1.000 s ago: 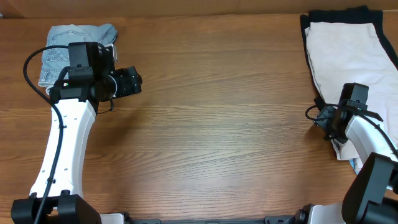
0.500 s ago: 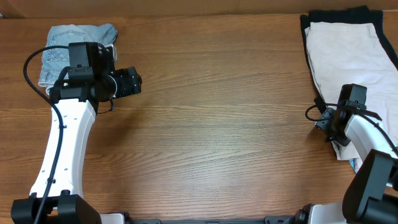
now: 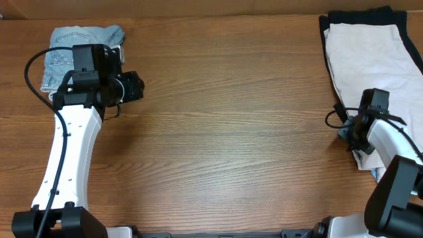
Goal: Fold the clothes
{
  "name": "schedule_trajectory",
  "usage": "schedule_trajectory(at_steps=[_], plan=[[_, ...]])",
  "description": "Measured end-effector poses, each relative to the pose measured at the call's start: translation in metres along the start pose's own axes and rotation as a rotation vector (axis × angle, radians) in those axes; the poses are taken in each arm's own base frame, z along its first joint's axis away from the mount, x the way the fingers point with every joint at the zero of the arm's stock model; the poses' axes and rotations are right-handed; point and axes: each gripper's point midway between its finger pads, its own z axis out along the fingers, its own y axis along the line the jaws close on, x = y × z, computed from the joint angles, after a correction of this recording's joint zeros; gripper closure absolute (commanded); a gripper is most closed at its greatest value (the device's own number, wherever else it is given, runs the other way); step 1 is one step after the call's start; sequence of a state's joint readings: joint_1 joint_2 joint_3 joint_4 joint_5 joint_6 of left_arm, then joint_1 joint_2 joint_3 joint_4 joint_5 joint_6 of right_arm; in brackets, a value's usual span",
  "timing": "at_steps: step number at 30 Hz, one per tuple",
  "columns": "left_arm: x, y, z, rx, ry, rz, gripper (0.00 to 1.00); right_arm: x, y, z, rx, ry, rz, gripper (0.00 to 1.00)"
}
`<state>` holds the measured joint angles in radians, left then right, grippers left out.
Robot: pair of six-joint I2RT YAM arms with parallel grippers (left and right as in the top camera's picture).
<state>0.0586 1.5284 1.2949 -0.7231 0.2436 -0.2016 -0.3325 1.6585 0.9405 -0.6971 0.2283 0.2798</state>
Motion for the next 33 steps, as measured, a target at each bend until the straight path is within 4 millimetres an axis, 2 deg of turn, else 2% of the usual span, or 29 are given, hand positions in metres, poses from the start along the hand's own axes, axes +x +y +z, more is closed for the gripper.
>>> schedule_trajectory(at_steps=[4,5,6,7,12,13,14,15,16,20,25,28,31,33], plan=[[-0.01,-0.002,0.0,0.008,-0.039,0.011,0.71,-0.008,0.01,-0.024,-0.056,0.052,-0.047,0.94],[-0.01,-0.002,0.0,0.008,-0.042,0.012,0.7,-0.011,0.012,-0.032,-0.068,0.06,-0.052,0.87],[-0.01,-0.002,0.0,0.008,-0.042,0.012,0.68,-0.013,0.013,-0.038,-0.077,0.068,-0.049,0.85],[-0.01,-0.002,0.0,0.009,-0.042,0.012,0.69,-0.017,0.014,-0.044,-0.092,0.07,-0.039,0.96],[-0.008,-0.002,0.0,0.006,-0.031,0.046,0.68,-0.047,0.008,-0.074,-0.207,0.065,0.072,0.96],[-0.007,-0.002,0.0,0.005,-0.03,0.054,0.68,-0.05,0.006,-0.078,-0.237,0.069,0.084,0.84],[-0.007,-0.001,0.0,0.004,-0.027,0.06,0.68,-0.055,0.0,-0.084,-0.272,0.076,0.112,0.62],[-0.006,-0.001,0.0,0.001,-0.026,0.065,0.67,-0.058,-0.005,-0.087,-0.292,0.079,0.12,0.49],[-0.007,0.0,0.0,-0.001,-0.027,0.07,0.67,-0.059,-0.012,-0.09,-0.302,0.087,0.144,0.46],[-0.007,0.002,0.0,-0.013,-0.028,0.084,0.65,-0.058,-0.048,-0.088,-0.282,0.115,0.238,0.42],[-0.007,0.003,0.0,-0.019,-0.03,0.088,0.64,-0.054,-0.108,-0.079,-0.178,0.127,0.414,0.33],[-0.007,0.003,0.0,-0.02,-0.03,0.088,0.63,-0.052,-0.141,-0.076,-0.124,0.118,0.521,0.32],[-0.007,0.003,0.0,-0.023,-0.03,0.088,0.6,-0.052,-0.166,-0.073,-0.091,0.096,0.602,0.33],[-0.008,0.004,0.0,-0.025,-0.035,0.089,0.6,-0.057,-0.174,-0.068,-0.086,0.06,0.629,0.35]])
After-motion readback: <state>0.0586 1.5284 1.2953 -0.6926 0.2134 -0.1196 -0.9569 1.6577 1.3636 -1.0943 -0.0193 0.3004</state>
